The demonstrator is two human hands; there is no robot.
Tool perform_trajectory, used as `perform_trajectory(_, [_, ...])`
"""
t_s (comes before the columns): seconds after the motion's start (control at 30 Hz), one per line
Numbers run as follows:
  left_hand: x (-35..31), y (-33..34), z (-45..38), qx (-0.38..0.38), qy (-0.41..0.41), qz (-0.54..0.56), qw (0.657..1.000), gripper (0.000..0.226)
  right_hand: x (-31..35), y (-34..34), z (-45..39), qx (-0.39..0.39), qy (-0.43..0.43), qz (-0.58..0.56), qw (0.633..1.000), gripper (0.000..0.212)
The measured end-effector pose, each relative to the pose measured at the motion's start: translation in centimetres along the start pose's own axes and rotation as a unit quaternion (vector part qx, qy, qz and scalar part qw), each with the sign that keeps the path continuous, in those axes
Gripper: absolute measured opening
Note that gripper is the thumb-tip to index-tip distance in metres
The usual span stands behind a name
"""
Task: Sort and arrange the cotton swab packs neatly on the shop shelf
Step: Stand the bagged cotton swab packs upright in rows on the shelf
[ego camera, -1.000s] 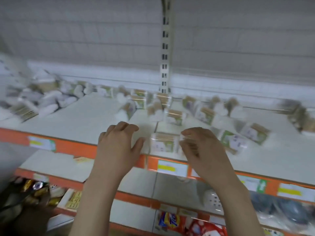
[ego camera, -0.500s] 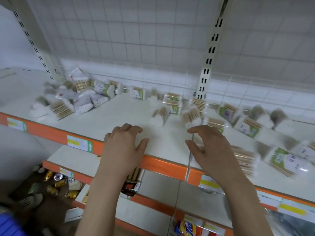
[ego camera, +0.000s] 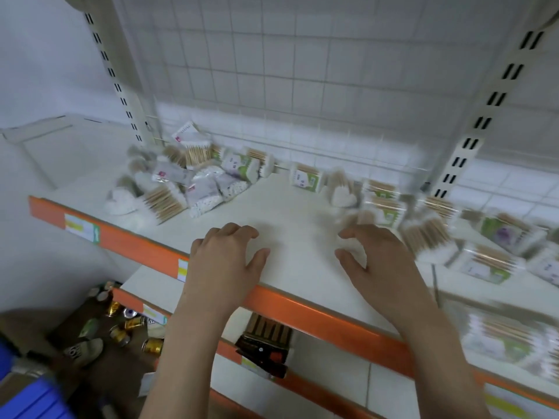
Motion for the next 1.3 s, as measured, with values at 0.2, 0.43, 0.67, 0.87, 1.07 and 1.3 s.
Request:
perform_trajectory(0.2, [8.2,-4.1,-3.5,0.02,0.013,0.011,1.0,0.038,7.9,3.9,-4.0,0.004,0.015,-0.007,1.0,0.028])
perform_trajectory(0.43, [16.3,-9.7,-7.2,0.006,0.018,0.028,0.999,0.034,16.7,6.8,-8.2,0.005,0.016,-0.002,1.0,0.028])
perform_trajectory(0.67, [20.3,-10.3,-8.9,0.024,0.017,0.067,0.997,0.035,19.6,8.9,-10.5,0.029,0.022,0.022,0.999,0.03])
perform_trajectory(0.87, [20.9,-10.1,-11.6,0.012,0.019,0.108,0.994,0.027,19.3,9.5,-13.4,0.042,0.013,0.05,0.998,0.033])
perform_trajectory(1.07, [20.8,-10.3,-16.3,0.0,0.039,0.09,0.995,0.032,18.8,9.9,-17.1,0.045,0.015,0.05,0.998,0.035])
perform_trajectory(1.3, [21.7,-8.0,-20.9,0.069,-0.015,-0.037,0.997,0.044,18.6,10.9,-20.5,0.098,0.006,0.044,0.994,0.044])
Point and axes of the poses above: each hand's wrist, its own z-axis away from the middle knuckle, its own y-axis out of the palm, x = y × z, the point moved 5 cm from there along -z, towards the middle knuckle, and after that the axes turned 12 degrees about z, right-handed, at the moved point
